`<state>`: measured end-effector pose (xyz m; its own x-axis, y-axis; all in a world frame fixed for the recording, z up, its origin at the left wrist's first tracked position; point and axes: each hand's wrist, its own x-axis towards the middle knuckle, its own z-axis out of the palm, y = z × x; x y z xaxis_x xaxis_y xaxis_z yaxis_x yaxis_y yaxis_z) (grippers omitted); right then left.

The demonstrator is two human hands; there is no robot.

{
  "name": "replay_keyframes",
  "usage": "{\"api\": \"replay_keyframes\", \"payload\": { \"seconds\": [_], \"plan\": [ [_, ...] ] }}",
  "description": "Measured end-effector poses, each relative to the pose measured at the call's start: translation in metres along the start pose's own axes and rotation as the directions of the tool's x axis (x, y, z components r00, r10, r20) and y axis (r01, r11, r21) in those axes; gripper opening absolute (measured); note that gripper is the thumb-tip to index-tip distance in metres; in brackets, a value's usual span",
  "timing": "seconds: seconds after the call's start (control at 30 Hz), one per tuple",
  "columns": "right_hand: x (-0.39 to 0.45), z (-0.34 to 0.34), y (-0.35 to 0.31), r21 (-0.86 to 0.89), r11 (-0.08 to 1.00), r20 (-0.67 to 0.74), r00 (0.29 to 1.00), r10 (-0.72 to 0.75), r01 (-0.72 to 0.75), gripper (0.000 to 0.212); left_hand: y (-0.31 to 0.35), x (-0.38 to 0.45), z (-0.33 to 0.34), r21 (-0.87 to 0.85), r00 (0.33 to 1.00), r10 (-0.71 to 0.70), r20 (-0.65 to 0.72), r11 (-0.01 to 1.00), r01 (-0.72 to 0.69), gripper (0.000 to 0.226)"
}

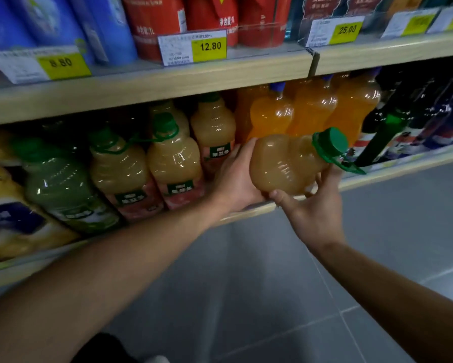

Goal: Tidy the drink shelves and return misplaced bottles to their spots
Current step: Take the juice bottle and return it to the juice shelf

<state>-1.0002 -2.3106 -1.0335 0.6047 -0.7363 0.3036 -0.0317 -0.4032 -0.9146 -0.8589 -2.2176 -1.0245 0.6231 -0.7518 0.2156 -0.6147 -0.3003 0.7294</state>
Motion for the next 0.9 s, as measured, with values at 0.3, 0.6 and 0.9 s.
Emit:
{"api": "replay_keyframes", "payload": {
  "seconds": [0.3,0.6,0.9],
  "plan": [
    [0.015,0.027,0.026,0.037,0.999,0.022,0.999,-0.038,0.037,0.093,-0.028,0.007,0.005,0.136,0.997,-0.066,-0.035,0.988,0.070,0.124],
    [0.021,0.042,0.034,-0.082,0.994,0.053,0.996,-0.066,0.070,0.102,-0.060,0.009,0.014,0.128,0.991,-0.080,-0.106,0.987,0.093,0.130],
    [0.014,0.060,0.039,-0.223,0.971,0.115,0.992,-0.059,0.084,0.102,-0.084,-0.002,0.017,0.159,0.988,-0.099,-0.117,0.980,0.117,0.142]
  ]
}}
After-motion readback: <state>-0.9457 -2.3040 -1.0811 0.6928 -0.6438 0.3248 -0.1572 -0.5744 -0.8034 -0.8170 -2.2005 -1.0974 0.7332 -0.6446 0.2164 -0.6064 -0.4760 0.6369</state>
